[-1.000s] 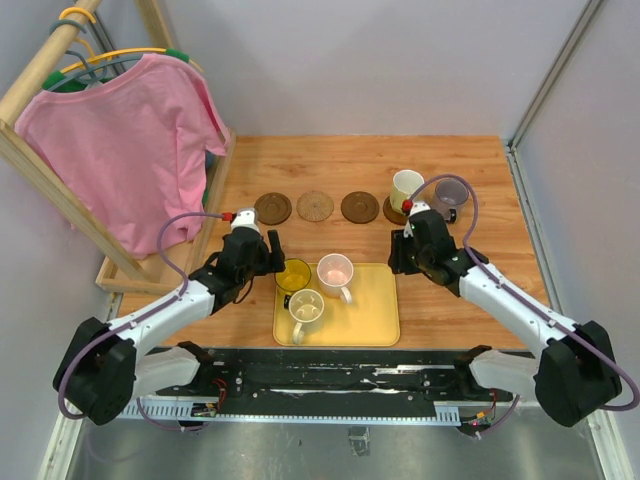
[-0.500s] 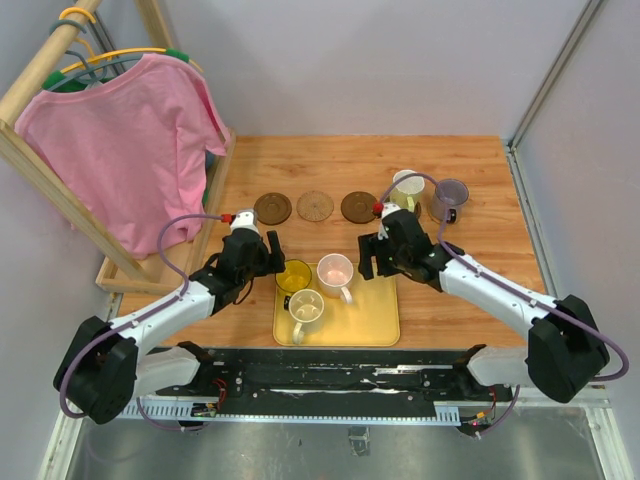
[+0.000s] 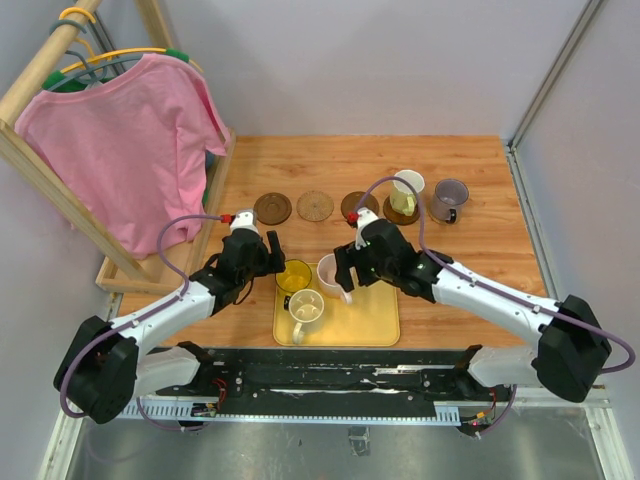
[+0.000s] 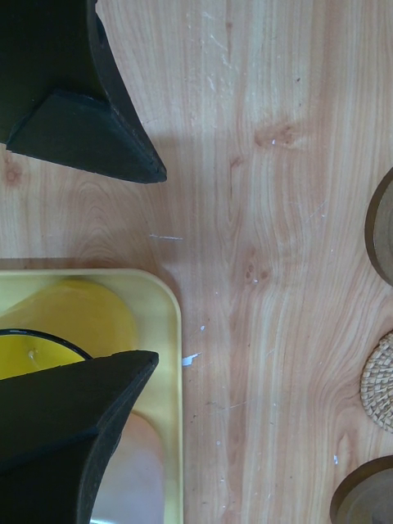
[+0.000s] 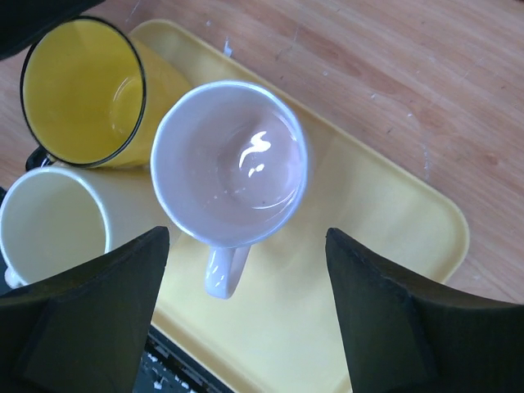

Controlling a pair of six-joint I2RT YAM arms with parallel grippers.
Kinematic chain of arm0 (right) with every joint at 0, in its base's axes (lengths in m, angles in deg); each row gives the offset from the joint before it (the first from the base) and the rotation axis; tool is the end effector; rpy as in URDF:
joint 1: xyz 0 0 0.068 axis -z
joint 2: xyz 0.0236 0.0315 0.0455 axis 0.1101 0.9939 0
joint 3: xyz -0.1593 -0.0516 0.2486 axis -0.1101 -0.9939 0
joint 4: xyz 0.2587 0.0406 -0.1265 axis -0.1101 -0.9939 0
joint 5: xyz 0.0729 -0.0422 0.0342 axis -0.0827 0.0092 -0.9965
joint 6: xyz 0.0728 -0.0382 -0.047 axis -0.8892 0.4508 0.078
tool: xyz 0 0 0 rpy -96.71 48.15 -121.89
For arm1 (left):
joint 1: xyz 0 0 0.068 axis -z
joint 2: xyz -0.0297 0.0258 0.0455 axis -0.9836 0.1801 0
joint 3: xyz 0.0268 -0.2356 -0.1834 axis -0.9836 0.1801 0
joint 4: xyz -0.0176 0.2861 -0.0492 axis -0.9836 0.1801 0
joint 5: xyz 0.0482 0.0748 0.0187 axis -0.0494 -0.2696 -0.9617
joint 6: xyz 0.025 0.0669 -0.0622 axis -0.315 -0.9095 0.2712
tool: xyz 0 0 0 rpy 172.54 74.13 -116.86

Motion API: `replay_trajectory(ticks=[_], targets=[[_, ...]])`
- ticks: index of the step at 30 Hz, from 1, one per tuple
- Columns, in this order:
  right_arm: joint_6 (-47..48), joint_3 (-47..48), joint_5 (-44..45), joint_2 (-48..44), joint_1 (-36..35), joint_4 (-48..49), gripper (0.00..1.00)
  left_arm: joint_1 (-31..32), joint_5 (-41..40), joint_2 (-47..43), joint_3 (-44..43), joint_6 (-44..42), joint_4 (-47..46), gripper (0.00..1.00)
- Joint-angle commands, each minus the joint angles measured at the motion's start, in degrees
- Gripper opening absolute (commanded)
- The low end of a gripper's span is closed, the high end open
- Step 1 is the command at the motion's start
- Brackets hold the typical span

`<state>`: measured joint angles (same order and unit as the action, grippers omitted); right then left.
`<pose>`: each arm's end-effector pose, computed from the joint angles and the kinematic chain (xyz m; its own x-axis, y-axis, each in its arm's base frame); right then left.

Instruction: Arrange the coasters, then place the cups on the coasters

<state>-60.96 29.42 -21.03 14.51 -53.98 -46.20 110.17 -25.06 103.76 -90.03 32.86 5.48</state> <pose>0.2285 0.2520 0.2413 -0.6367 -0.1671 -0.7528 -0.5529 0.7795 0.2945 0.2554 -0.1223 0.1739 -0.5713 -0.1913 -0.7982 0.0154 0.9698 -0.2434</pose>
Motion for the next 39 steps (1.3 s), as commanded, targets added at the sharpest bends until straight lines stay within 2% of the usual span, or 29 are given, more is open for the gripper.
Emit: replay_trajectory(ticks=[1, 12, 24, 39], targets=[[-0.1, 1.4, 1.0, 0.5, -3.2, -2.7, 0.78, -0.3, 0.7, 0.2, 0.7, -0.1, -0.6, 0.87], [-2.0, 2.4, 3.6, 5.9, -7.2, -5.1, 0.71, -0.3, 1.1, -0.7, 0.9, -0.1, -0.2, 0.87], [-2.3, 4.2, 6.8, 10.8, -7.3, -5.6, 0.55, -0.3, 1.1, -1.1, 1.5, 0.1, -0.2, 0.87], [-3.1, 3.8, 7.2, 13.3, -7.3, -5.7, 0.45, -0.3, 1.1, -0.4, 1.6, 0.0, -0.8, 0.87]])
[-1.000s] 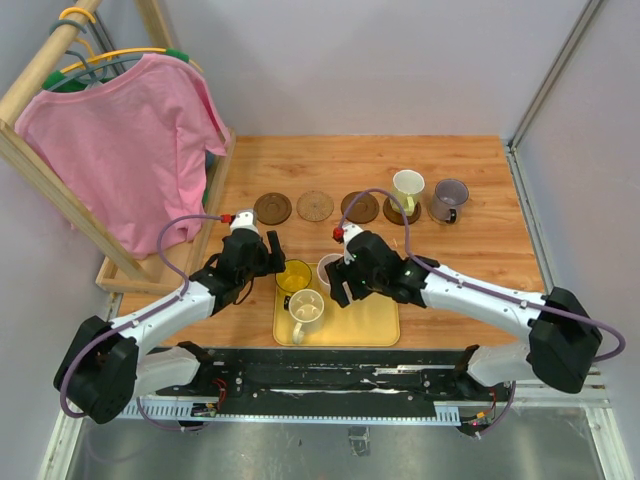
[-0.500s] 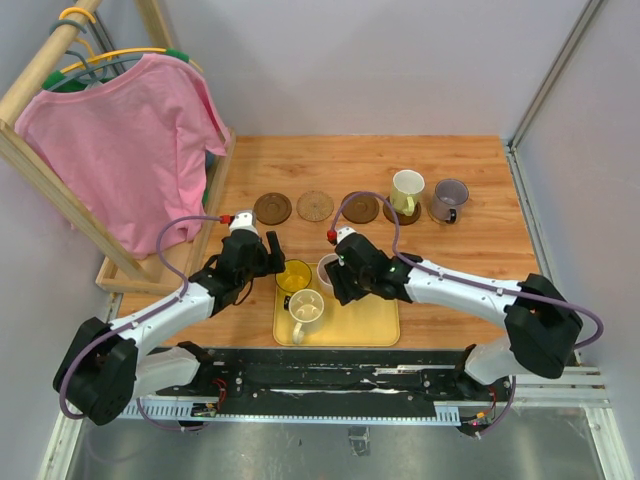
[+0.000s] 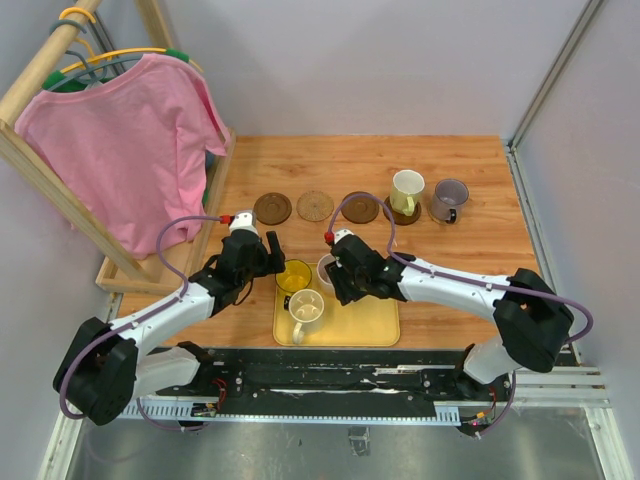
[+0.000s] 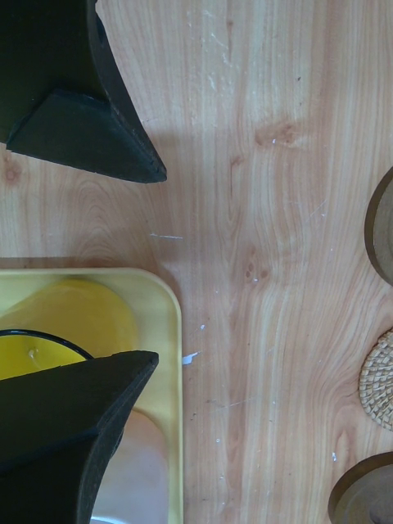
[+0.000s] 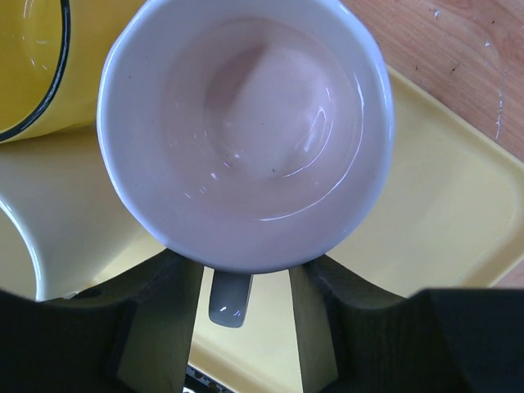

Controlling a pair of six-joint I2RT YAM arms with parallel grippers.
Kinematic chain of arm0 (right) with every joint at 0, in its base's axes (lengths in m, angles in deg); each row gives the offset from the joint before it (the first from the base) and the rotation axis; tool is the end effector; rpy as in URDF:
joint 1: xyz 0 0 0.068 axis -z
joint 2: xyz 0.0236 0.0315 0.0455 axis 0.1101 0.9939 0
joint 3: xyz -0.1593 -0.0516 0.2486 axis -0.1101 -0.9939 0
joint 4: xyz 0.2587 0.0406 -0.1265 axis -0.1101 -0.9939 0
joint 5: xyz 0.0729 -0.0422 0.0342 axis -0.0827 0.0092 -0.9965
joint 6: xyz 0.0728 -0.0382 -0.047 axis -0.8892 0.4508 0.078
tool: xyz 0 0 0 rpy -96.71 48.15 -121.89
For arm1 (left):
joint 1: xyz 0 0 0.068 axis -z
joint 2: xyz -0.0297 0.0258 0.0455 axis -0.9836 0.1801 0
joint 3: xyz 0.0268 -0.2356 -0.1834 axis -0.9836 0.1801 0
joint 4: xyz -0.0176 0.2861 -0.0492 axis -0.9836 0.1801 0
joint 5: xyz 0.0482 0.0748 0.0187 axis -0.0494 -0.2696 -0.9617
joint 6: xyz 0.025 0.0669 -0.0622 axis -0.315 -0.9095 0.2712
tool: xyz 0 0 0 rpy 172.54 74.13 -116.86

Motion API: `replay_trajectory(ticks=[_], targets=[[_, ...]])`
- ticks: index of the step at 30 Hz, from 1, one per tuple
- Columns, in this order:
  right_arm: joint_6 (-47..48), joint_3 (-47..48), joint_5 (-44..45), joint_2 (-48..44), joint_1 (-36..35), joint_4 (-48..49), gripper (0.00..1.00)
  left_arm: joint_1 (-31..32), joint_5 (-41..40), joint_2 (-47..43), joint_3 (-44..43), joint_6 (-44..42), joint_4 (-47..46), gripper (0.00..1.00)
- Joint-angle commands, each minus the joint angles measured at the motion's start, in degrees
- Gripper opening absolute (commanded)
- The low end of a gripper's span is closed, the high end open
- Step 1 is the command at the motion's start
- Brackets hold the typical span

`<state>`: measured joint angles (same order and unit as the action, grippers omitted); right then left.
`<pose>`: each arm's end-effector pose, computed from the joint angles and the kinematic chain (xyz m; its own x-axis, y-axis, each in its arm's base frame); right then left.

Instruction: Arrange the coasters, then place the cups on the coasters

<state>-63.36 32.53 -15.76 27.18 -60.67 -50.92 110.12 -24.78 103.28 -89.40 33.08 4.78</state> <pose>0.2172 0.2907 0.1793 -0.7210 -0.3267 -0.6110 -0.5370 0.8207 0.1949 0.2539 -0.1216 0.1734 -0.5665 -0.1990 -0.7997 0.0180 0.9672 -0.2535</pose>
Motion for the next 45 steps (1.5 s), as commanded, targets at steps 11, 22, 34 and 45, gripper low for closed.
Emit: replay_trajectory(ticks=[11, 22, 34, 45], targets=[[-1.1, 0.2, 2.6, 1.1, -0.8, -1.7, 0.26, -0.3, 0.8, 0.1, 1.3, -0.1, -0.3, 0.87], [-1.9, 0.4, 5.8, -0.2, -2.2, -2.3, 0.01, -0.2, 1.0, 0.3, 1.4, 0.0, -0.4, 0.87], [-4.8, 5.1, 17.9, -5.0, -3.4, -2.1, 0.01, -0.3, 0.5, -0.3, 1.5, 0.0, -0.6, 0.87], [-4.8, 14.0, 27.4, 0.0, 1.4, 1.0, 0.01, -0.3, 0.3, 0.0, 1.5, -0.5, -1.1, 0.88]])
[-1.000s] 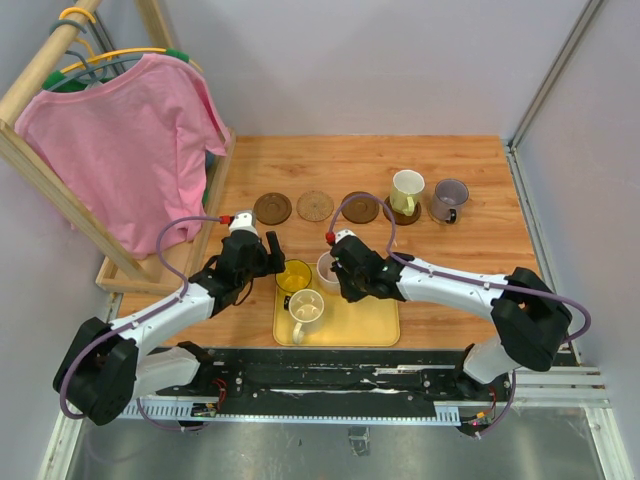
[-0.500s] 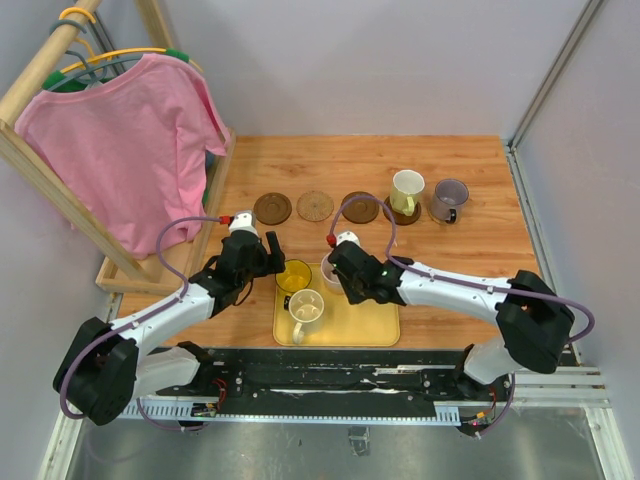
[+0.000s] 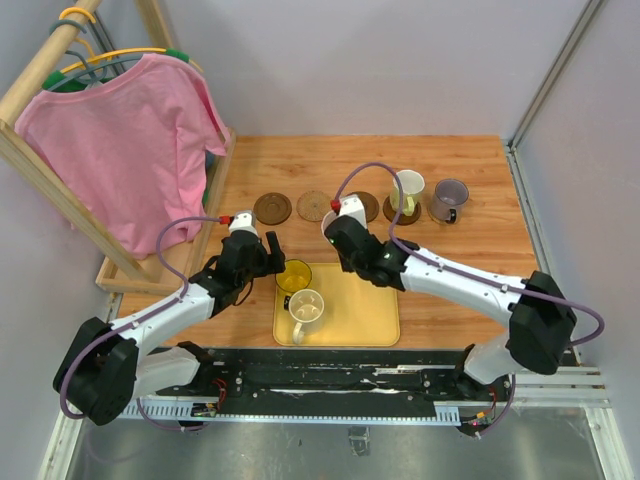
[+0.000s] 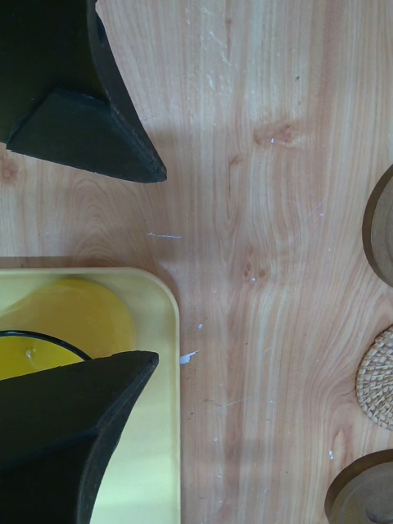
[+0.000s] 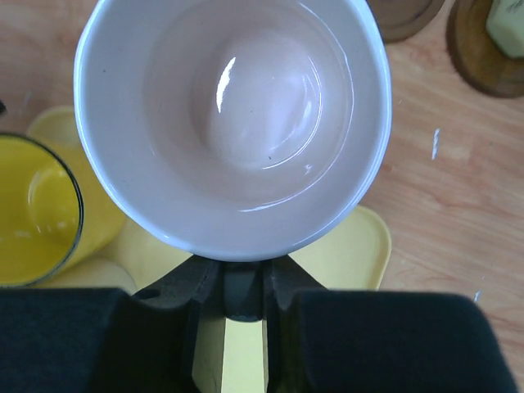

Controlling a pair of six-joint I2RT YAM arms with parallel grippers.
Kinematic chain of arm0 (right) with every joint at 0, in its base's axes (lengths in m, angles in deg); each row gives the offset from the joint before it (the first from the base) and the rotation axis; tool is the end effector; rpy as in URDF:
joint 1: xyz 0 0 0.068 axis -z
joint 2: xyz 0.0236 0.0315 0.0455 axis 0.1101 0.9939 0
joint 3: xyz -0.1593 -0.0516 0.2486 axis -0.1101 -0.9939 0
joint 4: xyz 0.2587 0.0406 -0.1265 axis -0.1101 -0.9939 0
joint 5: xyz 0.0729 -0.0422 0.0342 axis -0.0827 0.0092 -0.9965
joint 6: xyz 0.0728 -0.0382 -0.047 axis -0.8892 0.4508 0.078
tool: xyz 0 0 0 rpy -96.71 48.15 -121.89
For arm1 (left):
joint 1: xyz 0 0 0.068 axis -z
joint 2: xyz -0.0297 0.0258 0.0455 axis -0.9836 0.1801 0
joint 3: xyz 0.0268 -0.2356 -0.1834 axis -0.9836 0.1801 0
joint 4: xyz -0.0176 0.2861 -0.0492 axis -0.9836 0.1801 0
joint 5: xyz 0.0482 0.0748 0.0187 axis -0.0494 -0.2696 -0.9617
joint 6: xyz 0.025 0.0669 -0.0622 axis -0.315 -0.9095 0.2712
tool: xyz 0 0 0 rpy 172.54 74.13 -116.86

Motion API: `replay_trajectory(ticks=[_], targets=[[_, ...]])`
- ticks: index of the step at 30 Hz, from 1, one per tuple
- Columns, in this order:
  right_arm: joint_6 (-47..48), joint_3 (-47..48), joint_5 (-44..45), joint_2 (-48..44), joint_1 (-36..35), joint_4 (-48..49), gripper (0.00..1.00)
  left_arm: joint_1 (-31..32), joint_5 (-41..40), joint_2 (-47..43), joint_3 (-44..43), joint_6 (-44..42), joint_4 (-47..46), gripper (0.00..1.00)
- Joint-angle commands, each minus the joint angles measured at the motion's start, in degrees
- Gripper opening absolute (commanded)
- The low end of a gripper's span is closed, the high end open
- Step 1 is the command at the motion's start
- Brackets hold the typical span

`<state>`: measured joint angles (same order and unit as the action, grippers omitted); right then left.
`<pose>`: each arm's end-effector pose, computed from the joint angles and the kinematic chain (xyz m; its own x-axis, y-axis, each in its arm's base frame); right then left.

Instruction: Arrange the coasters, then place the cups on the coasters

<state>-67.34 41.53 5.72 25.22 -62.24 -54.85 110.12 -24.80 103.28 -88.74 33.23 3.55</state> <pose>0.2418 0.2899 0.2496 -0.6001 -0.1512 -0.7855 -0.3233 0.9441 0.0652 0.2535 -0.1214 0.1717 -0.5595 -0.2056 -0.8029 0.0184 0.9654 -0.2601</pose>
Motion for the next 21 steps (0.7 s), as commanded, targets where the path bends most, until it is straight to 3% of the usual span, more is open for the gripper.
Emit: replay_trajectory(ticks=[1, 9, 21], targets=[[-0.9, 5.9, 5.1, 3.0, 4.3, 5.3, 0.01, -0.3, 0.4, 0.0, 1.0, -0.7, 0.1, 0.88], [-1.5, 13.1, 0.0, 11.9, 13.5, 7.4, 0.01, -0.2, 1.5, 0.4, 1.0, -0.9, -0.4, 0.88], [-4.2, 22.8, -6.2, 21.0, 20.9, 4.3, 0.01, -0.2, 2.5, 0.5, 0.6, -1.1, 0.3, 0.88]])
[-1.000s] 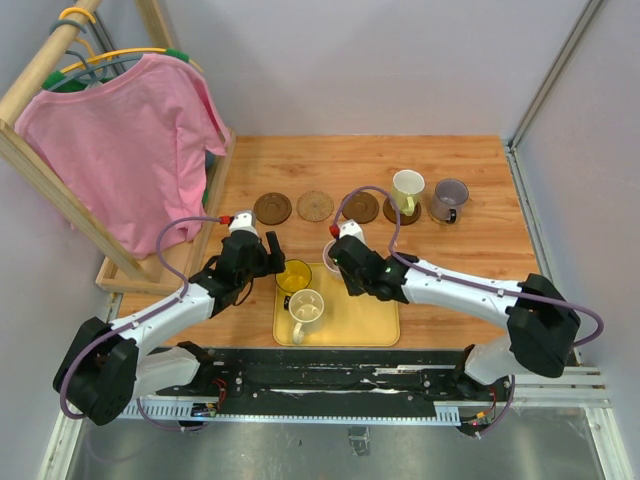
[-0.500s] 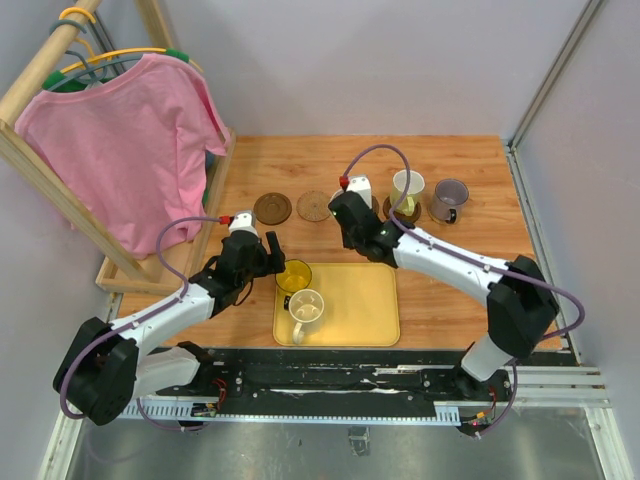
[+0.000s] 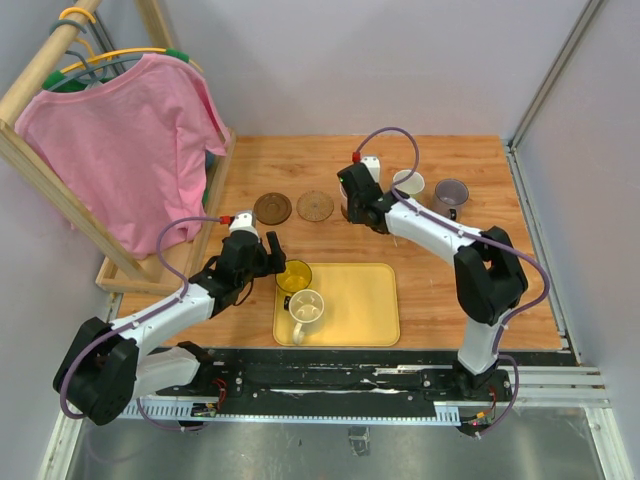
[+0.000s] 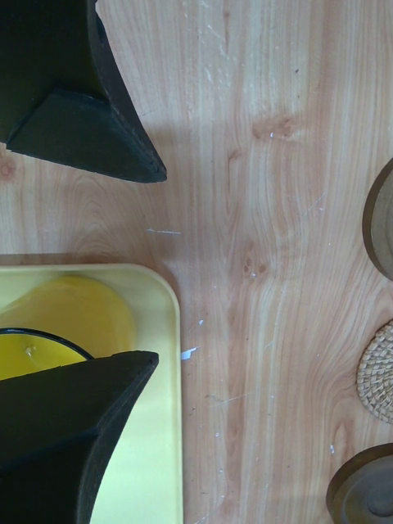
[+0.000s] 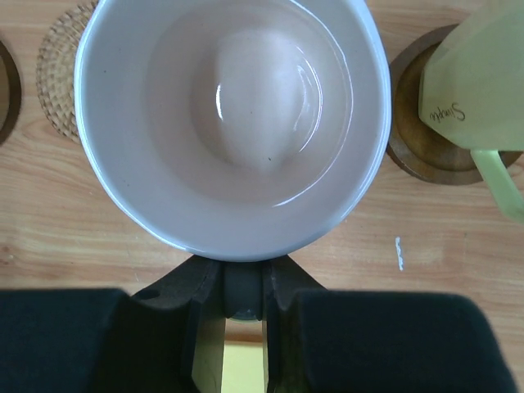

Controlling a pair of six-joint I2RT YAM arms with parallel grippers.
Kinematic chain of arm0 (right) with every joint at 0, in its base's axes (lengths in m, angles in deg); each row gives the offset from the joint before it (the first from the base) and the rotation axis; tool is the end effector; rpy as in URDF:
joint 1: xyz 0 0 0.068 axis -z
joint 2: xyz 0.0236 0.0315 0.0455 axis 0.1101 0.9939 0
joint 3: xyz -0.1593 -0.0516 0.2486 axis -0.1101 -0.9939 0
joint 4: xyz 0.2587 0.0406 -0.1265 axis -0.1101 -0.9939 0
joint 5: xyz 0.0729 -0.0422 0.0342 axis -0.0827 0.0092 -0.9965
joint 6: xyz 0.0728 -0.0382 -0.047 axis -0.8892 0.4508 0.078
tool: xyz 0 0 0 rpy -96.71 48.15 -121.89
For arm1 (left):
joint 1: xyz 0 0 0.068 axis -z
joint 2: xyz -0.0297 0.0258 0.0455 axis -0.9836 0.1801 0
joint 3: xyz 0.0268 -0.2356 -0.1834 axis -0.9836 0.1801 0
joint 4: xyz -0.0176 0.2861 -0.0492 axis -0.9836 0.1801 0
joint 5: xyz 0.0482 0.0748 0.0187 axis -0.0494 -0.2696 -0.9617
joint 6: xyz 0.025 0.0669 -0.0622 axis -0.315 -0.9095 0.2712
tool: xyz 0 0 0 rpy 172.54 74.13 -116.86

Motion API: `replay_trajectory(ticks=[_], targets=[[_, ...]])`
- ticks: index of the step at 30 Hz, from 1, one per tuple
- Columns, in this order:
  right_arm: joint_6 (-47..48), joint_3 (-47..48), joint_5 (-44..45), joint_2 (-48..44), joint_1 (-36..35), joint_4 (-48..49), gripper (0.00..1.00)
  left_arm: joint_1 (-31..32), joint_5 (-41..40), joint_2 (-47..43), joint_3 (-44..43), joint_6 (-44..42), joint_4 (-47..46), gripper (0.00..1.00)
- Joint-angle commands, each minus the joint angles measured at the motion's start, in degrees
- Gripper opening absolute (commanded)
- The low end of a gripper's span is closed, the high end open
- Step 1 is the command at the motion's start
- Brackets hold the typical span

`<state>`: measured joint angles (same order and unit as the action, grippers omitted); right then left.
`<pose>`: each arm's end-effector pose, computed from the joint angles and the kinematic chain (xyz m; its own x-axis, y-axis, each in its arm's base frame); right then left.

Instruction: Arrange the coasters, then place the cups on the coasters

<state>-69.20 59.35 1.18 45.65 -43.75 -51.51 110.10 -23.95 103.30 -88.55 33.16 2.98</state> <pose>0.4000 0.2664 0.2295 -0.6392 0.0820 -0.7646 -0.0421 0.9891 0.1413 0.2534 -0.1226 0.1714 -0.5610 -0.2060 -0.8018 0.0310 0.9626 -0.2690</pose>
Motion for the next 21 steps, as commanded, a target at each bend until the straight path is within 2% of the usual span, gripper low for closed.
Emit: replay_trajectory(ticks=[1, 11, 21], targets=[[-2.5, 5.9, -2.1, 1.1, 3.0, 0.1, 0.01, -0.2, 1.7, 0.4, 0.4, -1.1, 0.9, 0.88], [-0.2, 12.8, -4.5, 5.6, 5.4, -5.8, 0.01, -0.2, 2.2, 1.4, -0.3, -1.3, 0.9, 0.88], [0.6, 14.7, -6.5, 8.3, 6.3, -6.9, 0.01, -0.2, 2.3, 1.8, -0.3, -1.2, 0.8, 0.88]])
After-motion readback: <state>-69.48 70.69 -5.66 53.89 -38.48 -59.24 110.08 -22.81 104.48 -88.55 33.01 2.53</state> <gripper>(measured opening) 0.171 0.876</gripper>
